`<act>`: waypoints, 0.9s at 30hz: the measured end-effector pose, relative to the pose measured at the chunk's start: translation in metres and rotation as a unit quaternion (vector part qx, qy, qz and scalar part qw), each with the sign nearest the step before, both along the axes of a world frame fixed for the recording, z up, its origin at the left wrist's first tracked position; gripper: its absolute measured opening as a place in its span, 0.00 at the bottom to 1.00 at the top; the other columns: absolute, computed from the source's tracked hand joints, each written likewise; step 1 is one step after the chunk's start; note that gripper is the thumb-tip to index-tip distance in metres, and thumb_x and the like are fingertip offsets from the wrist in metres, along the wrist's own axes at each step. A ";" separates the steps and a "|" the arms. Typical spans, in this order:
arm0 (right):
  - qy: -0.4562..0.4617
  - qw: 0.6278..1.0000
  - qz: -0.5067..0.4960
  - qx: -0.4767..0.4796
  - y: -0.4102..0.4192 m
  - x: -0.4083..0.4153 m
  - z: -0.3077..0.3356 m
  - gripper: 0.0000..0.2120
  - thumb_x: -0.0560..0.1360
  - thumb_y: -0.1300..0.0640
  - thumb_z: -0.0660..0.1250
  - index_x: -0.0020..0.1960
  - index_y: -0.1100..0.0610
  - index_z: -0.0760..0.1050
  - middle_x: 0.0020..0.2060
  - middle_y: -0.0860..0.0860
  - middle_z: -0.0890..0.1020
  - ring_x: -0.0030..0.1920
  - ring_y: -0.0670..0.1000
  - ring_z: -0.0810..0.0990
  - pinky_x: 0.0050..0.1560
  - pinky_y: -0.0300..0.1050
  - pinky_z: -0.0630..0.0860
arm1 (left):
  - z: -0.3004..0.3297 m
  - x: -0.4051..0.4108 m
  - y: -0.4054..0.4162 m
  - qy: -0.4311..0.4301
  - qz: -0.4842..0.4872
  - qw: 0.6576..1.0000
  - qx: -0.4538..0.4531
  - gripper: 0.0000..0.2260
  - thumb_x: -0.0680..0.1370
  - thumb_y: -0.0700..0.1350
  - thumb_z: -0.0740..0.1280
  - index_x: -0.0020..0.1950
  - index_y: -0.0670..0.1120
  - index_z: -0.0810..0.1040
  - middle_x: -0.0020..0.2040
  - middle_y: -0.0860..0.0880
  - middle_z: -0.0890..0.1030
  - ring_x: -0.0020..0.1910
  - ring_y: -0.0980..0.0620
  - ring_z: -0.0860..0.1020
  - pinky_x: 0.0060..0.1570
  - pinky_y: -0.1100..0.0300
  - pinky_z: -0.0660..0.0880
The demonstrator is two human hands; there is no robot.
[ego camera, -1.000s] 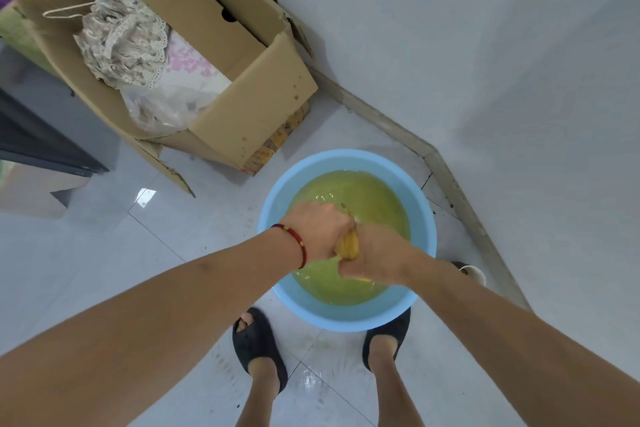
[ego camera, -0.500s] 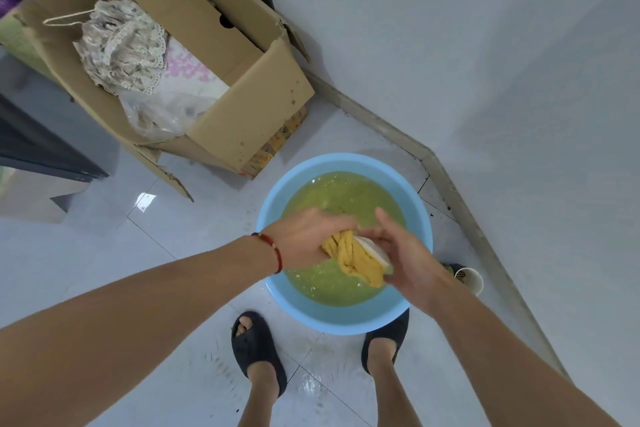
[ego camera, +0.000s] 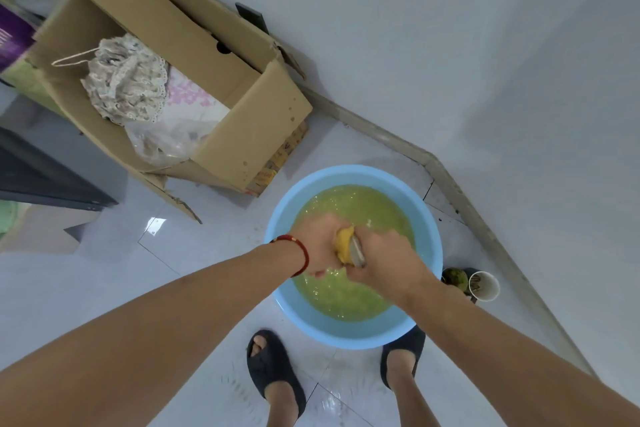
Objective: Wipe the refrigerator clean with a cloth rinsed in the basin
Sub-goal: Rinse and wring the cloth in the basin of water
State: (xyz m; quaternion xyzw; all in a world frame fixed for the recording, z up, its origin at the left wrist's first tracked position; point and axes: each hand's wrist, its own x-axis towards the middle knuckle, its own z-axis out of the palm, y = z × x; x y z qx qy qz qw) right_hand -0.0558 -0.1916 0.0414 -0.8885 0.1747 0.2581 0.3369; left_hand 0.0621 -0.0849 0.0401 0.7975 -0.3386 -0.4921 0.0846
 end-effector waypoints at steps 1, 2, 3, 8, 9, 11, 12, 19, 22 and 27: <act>-0.012 0.998 0.041 -0.035 0.000 0.003 0.001 0.22 0.75 0.52 0.74 0.65 0.57 0.72 0.55 0.54 0.81 0.52 0.58 0.82 0.52 0.51 0.79 | 0.003 0.005 -0.001 0.059 0.022 0.998 0.029 0.08 0.73 0.36 0.72 0.50 0.44 0.79 0.31 0.47 0.81 0.27 0.49 0.81 0.39 0.53 0.84; -0.027 0.994 0.079 -0.070 -0.001 0.004 0.000 0.22 0.77 0.52 0.73 0.66 0.58 0.71 0.57 0.54 0.80 0.53 0.59 0.82 0.53 0.52 0.79 | 0.007 0.009 -0.004 0.121 0.043 0.990 0.049 0.10 0.73 0.34 0.73 0.53 0.41 0.79 0.32 0.46 0.82 0.29 0.49 0.81 0.40 0.54 0.84; -0.047 0.988 0.105 -0.101 0.001 0.005 0.000 0.20 0.78 0.53 0.72 0.65 0.58 0.70 0.57 0.55 0.79 0.53 0.59 0.81 0.53 0.53 0.79 | 0.011 0.015 -0.005 0.188 0.068 0.978 0.062 0.11 0.72 0.33 0.74 0.54 0.38 0.79 0.35 0.44 0.82 0.32 0.49 0.81 0.42 0.55 0.84; -0.104 0.984 0.111 -0.095 0.003 0.000 -0.004 0.17 0.78 0.56 0.72 0.63 0.57 0.70 0.56 0.54 0.76 0.53 0.55 0.77 0.50 0.48 0.75 | 0.025 0.026 -0.017 0.288 0.095 0.944 0.131 0.08 0.73 0.31 0.72 0.50 0.36 0.80 0.38 0.44 0.79 0.36 0.48 0.80 0.45 0.57 0.81; -0.089 0.991 0.083 -0.059 0.000 -0.003 -0.003 0.19 0.76 0.55 0.73 0.63 0.56 0.71 0.56 0.52 0.76 0.53 0.55 0.77 0.50 0.46 0.73 | 0.025 0.021 -0.021 0.242 0.071 0.959 0.130 0.06 0.72 0.31 0.71 0.48 0.37 0.80 0.36 0.44 0.79 0.33 0.49 0.80 0.43 0.58 0.81; -0.030 0.993 -0.055 0.101 -0.006 -0.011 0.002 0.19 0.73 0.50 0.76 0.59 0.51 0.73 0.53 0.48 0.78 0.51 0.51 0.80 0.48 0.44 0.74 | 0.021 0.013 -0.021 0.138 -0.015 0.986 0.092 0.06 0.70 0.35 0.72 0.47 0.42 0.82 0.34 0.47 0.79 0.32 0.51 0.79 0.37 0.62 0.78; 0.000 0.962 -0.154 0.224 -0.011 -0.017 0.008 0.15 0.73 0.49 0.75 0.56 0.50 0.75 0.50 0.47 0.80 0.48 0.49 0.81 0.47 0.45 0.77 | 0.017 0.010 -0.019 0.079 -0.072 0.993 0.059 0.08 0.70 0.38 0.74 0.48 0.44 0.82 0.35 0.49 0.80 0.35 0.50 0.78 0.36 0.63 0.76; 0.105 0.626 -0.405 0.659 -0.009 -0.038 -0.001 0.34 0.77 0.31 0.62 0.69 0.56 0.79 0.63 0.58 0.83 0.63 0.57 0.82 0.63 0.65 0.78 | 0.017 -0.011 0.002 -0.117 -0.179 0.932 -0.291 0.17 0.68 0.35 0.76 0.56 0.44 0.82 0.55 0.47 0.78 0.51 0.48 0.78 0.50 0.54 0.78; 0.123 0.621 -0.301 0.713 -0.003 -0.036 0.001 0.31 0.78 0.42 0.67 0.72 0.62 0.73 0.65 0.63 0.81 0.64 0.61 0.82 0.54 0.56 0.83 | 0.009 -0.006 0.011 -0.198 -0.219 0.889 -0.349 0.12 0.71 0.36 0.65 0.53 0.41 0.80 0.54 0.44 0.79 0.50 0.44 0.78 0.47 0.50 0.79; 0.129 0.896 -0.197 0.376 0.005 -0.013 0.004 0.05 0.72 0.64 0.69 0.39 0.59 0.75 0.29 0.56 0.76 0.31 0.54 0.72 0.27 0.39 0.66 | 0.014 -0.009 0.002 -0.220 -0.305 0.924 -0.077 0.07 0.72 0.36 0.69 0.48 0.44 0.78 0.46 0.47 0.77 0.45 0.42 0.79 0.38 0.54 0.70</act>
